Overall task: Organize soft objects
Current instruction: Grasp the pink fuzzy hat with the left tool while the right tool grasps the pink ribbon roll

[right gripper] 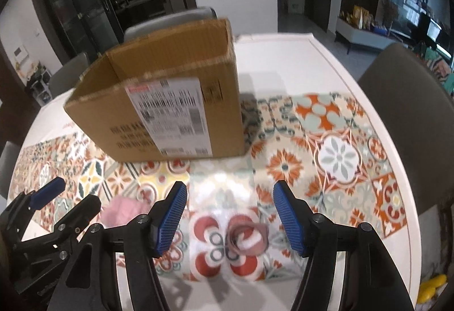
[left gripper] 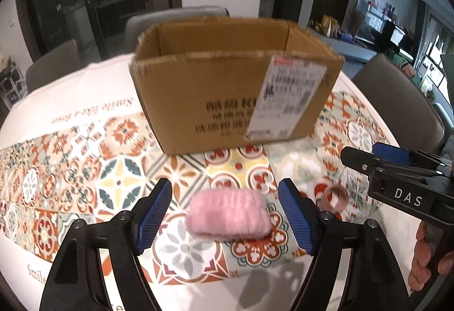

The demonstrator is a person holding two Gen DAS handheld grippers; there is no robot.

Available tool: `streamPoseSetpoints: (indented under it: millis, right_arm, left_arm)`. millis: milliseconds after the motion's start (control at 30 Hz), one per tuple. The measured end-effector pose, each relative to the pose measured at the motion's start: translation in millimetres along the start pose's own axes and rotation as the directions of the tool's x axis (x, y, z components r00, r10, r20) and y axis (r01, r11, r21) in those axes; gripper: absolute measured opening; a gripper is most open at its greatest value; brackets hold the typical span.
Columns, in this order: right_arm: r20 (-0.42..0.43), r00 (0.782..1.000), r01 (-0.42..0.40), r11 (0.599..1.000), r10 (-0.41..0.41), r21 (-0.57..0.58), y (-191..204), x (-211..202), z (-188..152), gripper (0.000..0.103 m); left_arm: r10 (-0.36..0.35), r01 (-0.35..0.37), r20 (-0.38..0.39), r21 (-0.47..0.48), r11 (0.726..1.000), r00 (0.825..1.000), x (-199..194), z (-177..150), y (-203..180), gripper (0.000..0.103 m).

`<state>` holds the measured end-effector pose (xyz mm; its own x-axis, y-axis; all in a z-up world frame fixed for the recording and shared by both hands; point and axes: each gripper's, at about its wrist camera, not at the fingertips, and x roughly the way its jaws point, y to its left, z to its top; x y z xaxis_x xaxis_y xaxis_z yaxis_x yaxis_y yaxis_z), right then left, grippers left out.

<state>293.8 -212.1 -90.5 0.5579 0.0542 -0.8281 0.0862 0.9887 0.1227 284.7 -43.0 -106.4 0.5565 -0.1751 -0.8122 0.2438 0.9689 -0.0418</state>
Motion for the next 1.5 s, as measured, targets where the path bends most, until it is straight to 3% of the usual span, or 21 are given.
streamPoseSetpoints:
  millis: [300, 400, 567, 933, 1067, 1267, 1400, 1500]
  right_arm:
    - [-0.139, 0.990, 0.016, 1.000, -0.014, 0.014, -5.9, 28.1, -19.8, 0.065]
    - [-0.183, 0.983, 0.020, 1.000, -0.016, 0.020, -8.6, 38.3, -25.2, 0.073]
    - [-0.231, 0.973, 0.028, 0.999, -0.021, 0.027, -12.9, 52.9, -30.5, 0.075]
    - [-0.295, 0.954, 0.059, 0.998, -0.054, 0.010, -12.4, 78.6, -41.4, 0.075]
    - [-0.289, 0.955, 0.072, 0.997, -0.071, -0.009, -10.6, 82.8, -42.0, 0.074]
    - [-0.280, 0.957, 0.066, 0.997, -0.071, -0.028, -5.2, 85.2, -44.5, 0.048]
    - [-0.267, 0.962, 0.053, 0.998, -0.059, -0.030, -0.3, 86.1, -45.6, 0.026]
    - [-0.264, 0.964, 0.032, 0.999, -0.036, -0.018, -2.4, 82.5, -48.1, 0.016]
  left_arm:
    - [-0.041, 0.042, -0.119, 0.006, 0.999, 0.992, 30.9, -12.9, -3.9, 0.083]
    - [-0.035, 0.037, -0.146, 0.011, 0.999, 0.989, 40.6, -15.8, -4.3, 0.085]
    - [-0.024, 0.028, -0.195, 0.018, 0.999, 0.981, 57.4, -20.2, -4.2, 0.085]
    - [0.023, -0.015, -0.216, 0.040, 0.999, 0.976, 81.1, -22.7, -0.8, 0.088]
    - [0.031, -0.022, -0.195, 0.049, 0.999, 0.980, 82.5, -24.1, -1.0, 0.079]
    - [0.035, -0.025, -0.155, 0.061, 0.998, 0.987, 73.1, -24.3, -2.5, 0.052]
    - [0.026, -0.018, -0.139, 0.060, 0.998, 0.990, 61.7, -24.9, 0.8, 0.031]
    - [0.023, -0.015, -0.131, 0.059, 0.998, 0.991, 58.1, -24.7, -1.4, 0.028]
